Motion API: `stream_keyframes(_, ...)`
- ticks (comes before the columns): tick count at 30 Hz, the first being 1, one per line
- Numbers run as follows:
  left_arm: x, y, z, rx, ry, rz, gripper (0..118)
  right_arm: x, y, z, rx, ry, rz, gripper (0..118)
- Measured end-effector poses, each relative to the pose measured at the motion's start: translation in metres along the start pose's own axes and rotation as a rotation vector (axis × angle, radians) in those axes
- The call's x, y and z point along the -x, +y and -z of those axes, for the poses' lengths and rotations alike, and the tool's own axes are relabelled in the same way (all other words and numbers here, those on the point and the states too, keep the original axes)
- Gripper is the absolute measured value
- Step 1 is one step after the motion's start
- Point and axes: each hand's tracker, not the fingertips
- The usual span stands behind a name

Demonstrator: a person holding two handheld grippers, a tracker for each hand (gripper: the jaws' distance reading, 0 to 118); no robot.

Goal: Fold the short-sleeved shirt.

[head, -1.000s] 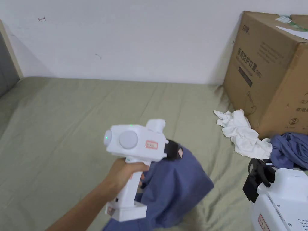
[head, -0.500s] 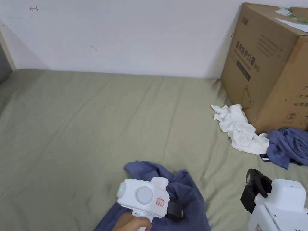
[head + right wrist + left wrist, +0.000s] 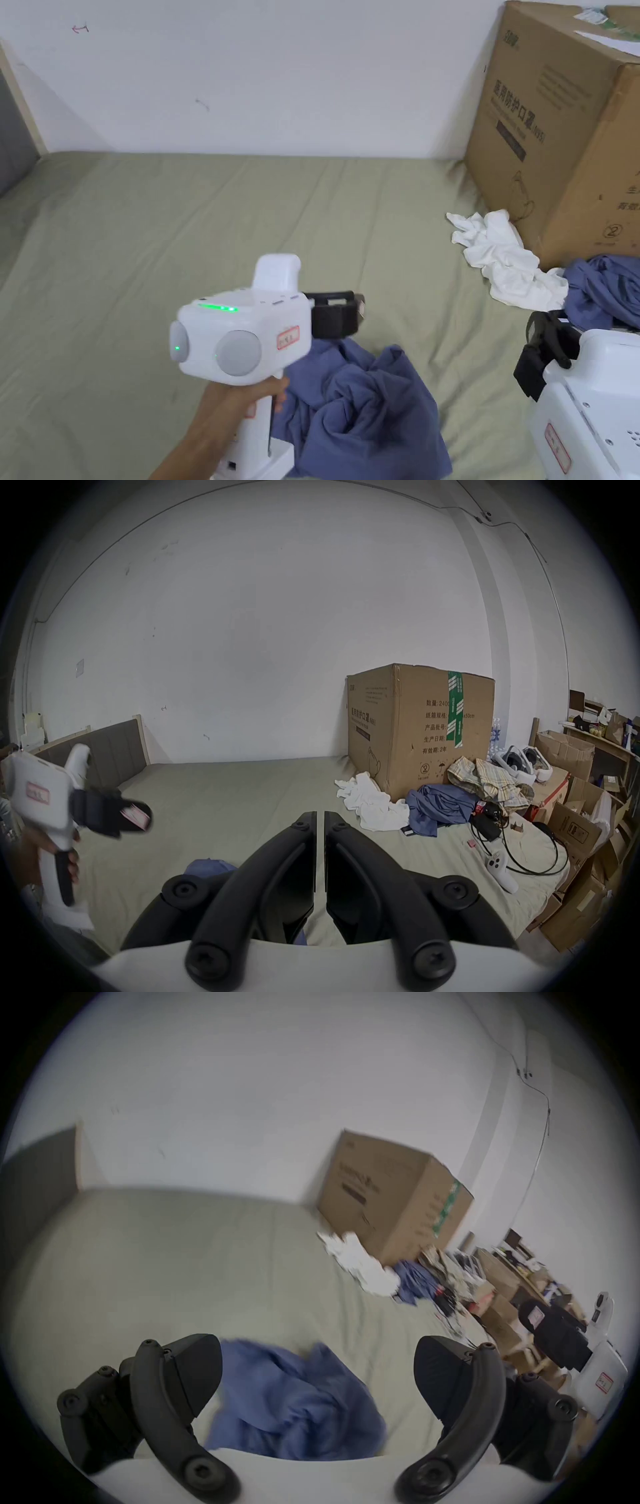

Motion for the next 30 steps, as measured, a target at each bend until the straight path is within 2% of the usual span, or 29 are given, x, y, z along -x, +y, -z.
stream_keyframes(6, 0.014, 0.019, -0.049, -0.222, 0.268, 0.116, 117, 0.005, 0.014, 0.0, -0.042, 0.012, -0.007, 6)
stream_keyframes(12, 0.026, 0.009, -0.076, -0.352, 0.421, 0.193, 113, 0.013, 0.024, -0.001, -0.081, 0.022, -0.023, 6)
stream_keyframes(13, 0.026, 0.005, -0.08, -0.369, 0.435, 0.208, 106, 0.015, 0.025, -0.002, -0.087, 0.023, -0.026, 6)
stream_keyframes(14, 0.028, 0.001, -0.082, -0.389, 0.449, 0.223, 89, 0.017, 0.026, -0.002, -0.092, 0.024, -0.03, 6)
stream_keyframes(16, 0.029, -0.005, -0.085, -0.391, 0.442, 0.229, 49, 0.02, 0.027, -0.002, -0.1, 0.029, -0.037, 6)
stream_keyframes(17, 0.032, -0.008, -0.085, -0.388, 0.436, 0.233, 12, 0.022, 0.028, -0.003, -0.104, 0.031, -0.041, 6)
stream_keyframes(18, 0.033, -0.01, -0.084, -0.388, 0.439, 0.232, 6, 0.023, 0.029, -0.003, -0.107, 0.035, -0.043, 6)
stream_keyframes(26, 0.047, -0.018, -0.084, -0.35, 0.411, 0.13, 5, 0.025, 0.03, -0.004, -0.111, 0.048, -0.045, 6)
stream_keyframes(30, 0.057, -0.028, -0.072, -0.21, 0.382, 0.064, 5, 0.024, 0.025, -0.003, -0.097, 0.047, -0.041, 6)
